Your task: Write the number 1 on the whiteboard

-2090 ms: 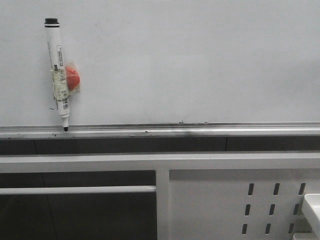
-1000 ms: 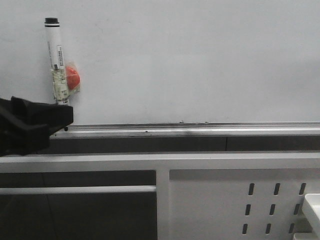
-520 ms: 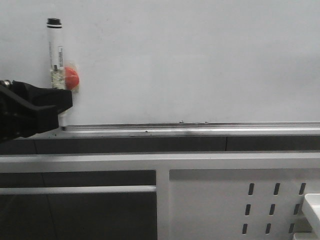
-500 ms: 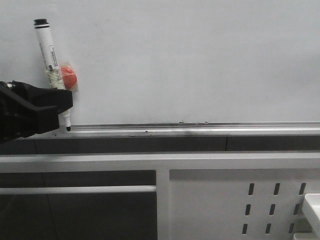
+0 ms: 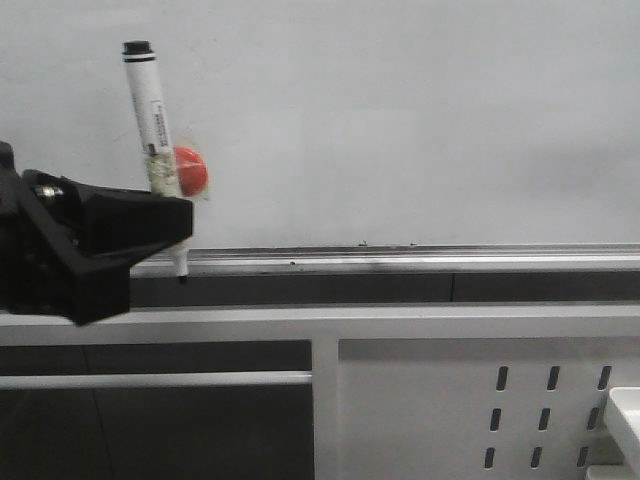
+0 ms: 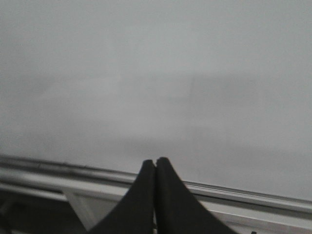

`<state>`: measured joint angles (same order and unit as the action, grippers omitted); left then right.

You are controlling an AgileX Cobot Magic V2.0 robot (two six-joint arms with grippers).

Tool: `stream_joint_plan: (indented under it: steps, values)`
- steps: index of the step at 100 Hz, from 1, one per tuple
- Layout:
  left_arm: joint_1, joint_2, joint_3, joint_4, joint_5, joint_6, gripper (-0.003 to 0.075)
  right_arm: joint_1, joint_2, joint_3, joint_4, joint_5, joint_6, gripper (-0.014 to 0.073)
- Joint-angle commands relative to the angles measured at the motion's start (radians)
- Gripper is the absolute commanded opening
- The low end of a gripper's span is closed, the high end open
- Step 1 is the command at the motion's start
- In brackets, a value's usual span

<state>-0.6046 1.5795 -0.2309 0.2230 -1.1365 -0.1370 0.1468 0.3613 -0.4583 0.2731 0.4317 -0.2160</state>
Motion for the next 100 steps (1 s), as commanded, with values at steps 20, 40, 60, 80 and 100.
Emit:
stream_joint_plan:
  steps: [20,40,60,80,100]
  values:
    - [-0.004,-0.031,-0.033,0.239,-0.158,-0.005,-0.002,0.358,0.137,-0.121,0.004,0.105,-0.298,-0.0069]
    - [-0.004,-0.1,-0.169,0.521,0.153,-0.12,-0.002,0.497,0.35,-0.201,-0.015,0.206,-0.298,0.0173]
    - [-0.004,-0.228,-0.294,0.811,0.458,-0.303,-0.002,0.531,0.472,-0.312,-0.022,0.168,-0.298,0.0435]
    - [-0.004,-0.318,-0.343,1.063,0.543,-0.481,-0.002,0.539,0.537,-0.398,-0.022,0.166,-0.3,0.0426]
    - [-0.004,-0.32,-0.37,1.159,0.554,-0.539,-0.002,0.613,0.607,-0.46,-0.028,0.178,-0.307,0.0426]
